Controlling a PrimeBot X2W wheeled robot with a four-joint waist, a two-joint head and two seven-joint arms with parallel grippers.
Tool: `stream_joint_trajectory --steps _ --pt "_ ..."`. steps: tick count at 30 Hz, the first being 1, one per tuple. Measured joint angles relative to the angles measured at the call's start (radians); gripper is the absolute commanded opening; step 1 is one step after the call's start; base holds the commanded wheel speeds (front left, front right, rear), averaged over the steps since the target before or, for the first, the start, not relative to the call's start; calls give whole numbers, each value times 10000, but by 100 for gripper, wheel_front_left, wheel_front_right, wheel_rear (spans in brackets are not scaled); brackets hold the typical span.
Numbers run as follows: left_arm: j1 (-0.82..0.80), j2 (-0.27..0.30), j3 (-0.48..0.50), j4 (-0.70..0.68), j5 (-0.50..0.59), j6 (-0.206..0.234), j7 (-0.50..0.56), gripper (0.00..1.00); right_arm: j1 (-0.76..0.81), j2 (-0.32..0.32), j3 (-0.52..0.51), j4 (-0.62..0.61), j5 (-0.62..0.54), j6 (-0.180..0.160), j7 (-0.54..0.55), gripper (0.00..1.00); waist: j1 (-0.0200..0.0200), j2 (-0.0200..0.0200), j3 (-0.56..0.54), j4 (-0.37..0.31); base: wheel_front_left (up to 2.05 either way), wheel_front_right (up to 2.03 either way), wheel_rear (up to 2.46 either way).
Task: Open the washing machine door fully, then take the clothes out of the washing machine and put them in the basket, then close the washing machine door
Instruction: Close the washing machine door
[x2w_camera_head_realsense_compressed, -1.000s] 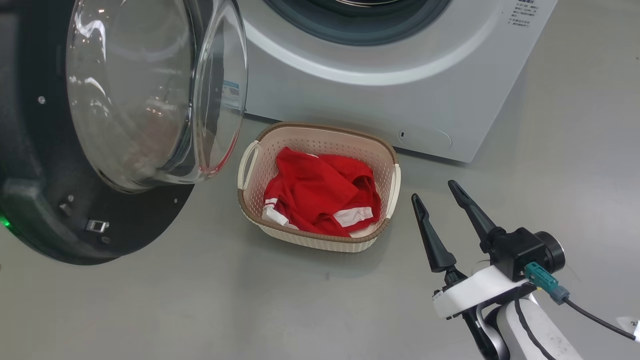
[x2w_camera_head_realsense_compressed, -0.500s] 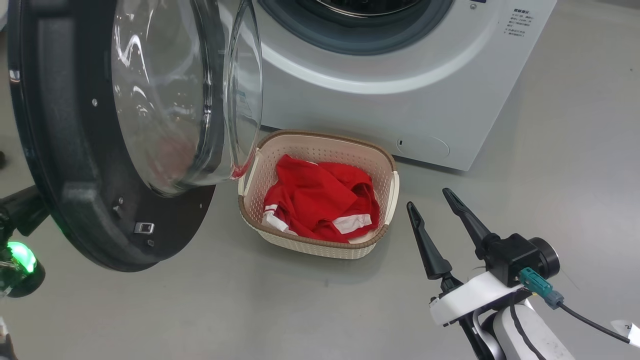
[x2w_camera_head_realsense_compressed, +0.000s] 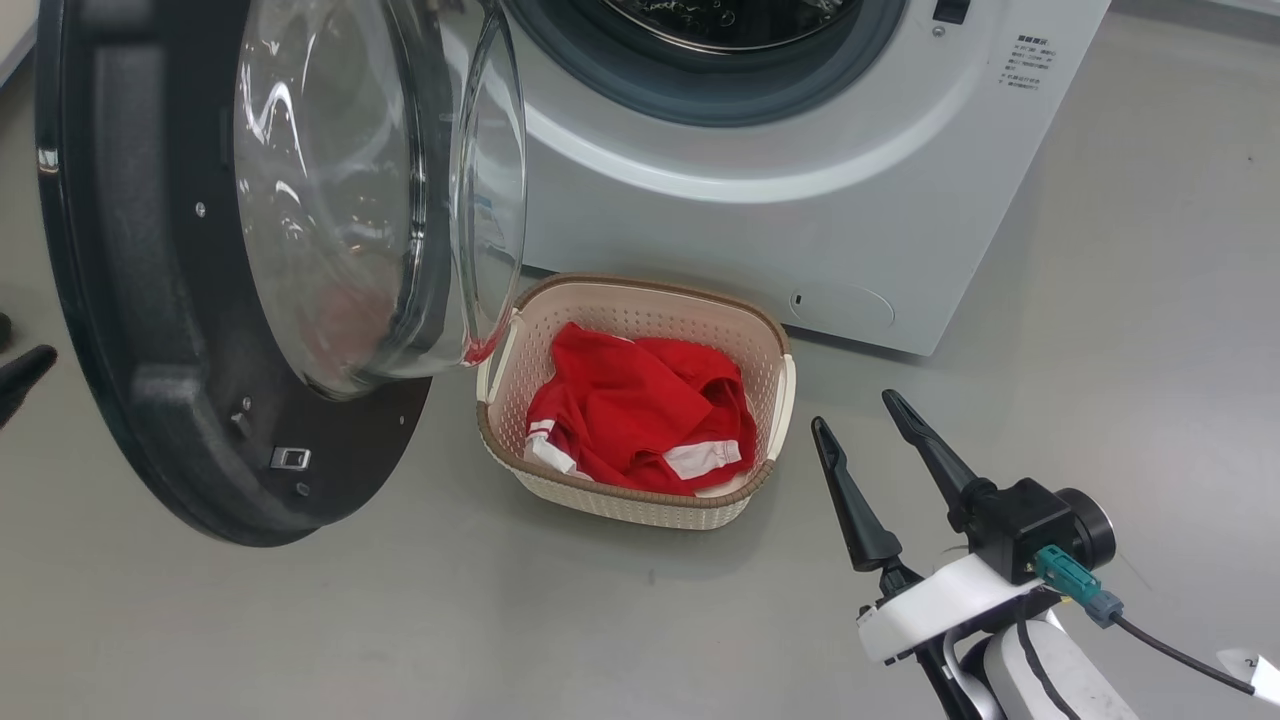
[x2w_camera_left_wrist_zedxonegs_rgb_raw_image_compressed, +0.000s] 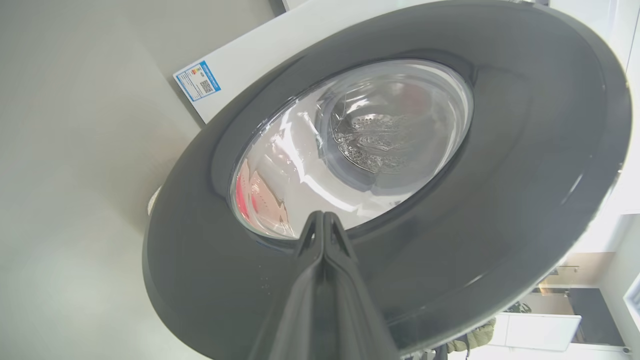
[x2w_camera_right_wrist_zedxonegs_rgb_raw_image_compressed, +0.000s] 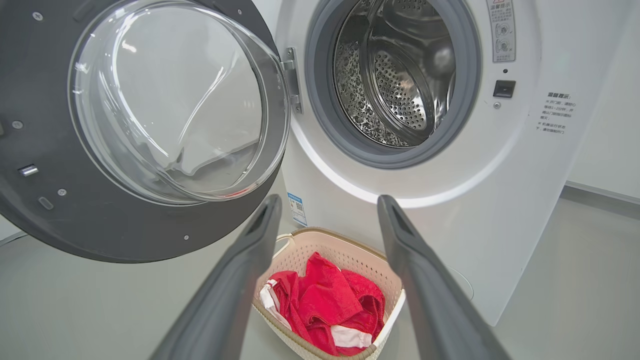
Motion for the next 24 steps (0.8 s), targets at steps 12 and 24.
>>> stream_joint_trajectory --steps 12,24 --pt "1952 290 -1229 -3354 1927 0 -2857 0 47 12 -117 0 84 -8 -4 100 0 0 -100 220 0 0 0" --pt "3753 138 -2113 -5110 3498 -2 -6583 0 54 42 -105 21 84 -8 -19 100 0 0 -191 286 0 0 0"
